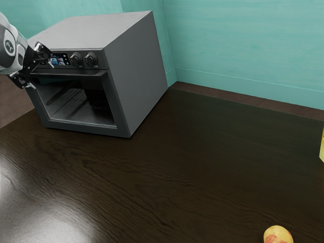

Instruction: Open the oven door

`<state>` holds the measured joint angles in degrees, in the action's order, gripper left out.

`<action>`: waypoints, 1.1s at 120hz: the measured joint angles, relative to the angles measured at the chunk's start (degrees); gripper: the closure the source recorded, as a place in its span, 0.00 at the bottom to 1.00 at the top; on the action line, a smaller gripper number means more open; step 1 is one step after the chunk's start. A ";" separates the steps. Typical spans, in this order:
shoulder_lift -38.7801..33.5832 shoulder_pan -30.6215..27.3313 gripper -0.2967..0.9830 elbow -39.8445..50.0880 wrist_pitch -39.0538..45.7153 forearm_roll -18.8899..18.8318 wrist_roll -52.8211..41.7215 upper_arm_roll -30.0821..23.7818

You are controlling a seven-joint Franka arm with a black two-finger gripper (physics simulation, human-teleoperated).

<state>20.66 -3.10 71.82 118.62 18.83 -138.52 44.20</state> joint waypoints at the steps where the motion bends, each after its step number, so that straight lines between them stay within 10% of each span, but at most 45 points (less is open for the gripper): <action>1: 0.07 0.00 0.23 -0.01 0.00 0.00 0.03 -0.01; 88: -5.24 5.65 0.26 9.56 0.03 -1.14 1.33 2.15; 94: -14.20 16.85 0.34 19.13 1.17 -6.19 1.71 8.29; 101: -32.85 26.16 0.31 32.41 2.07 -21.70 4.02 7.29; 114: -60.79 12.39 0.27 56.43 0.61 -44.01 9.90 -16.13; 124: -76.05 7.27 0.26 67.80 -5.18 -51.27 14.94 -30.41; 132: -80.34 5.90 0.25 58.28 -13.45 -49.10 19.12 -41.21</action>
<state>-59.68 2.81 130.10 105.17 -30.27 -119.40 3.00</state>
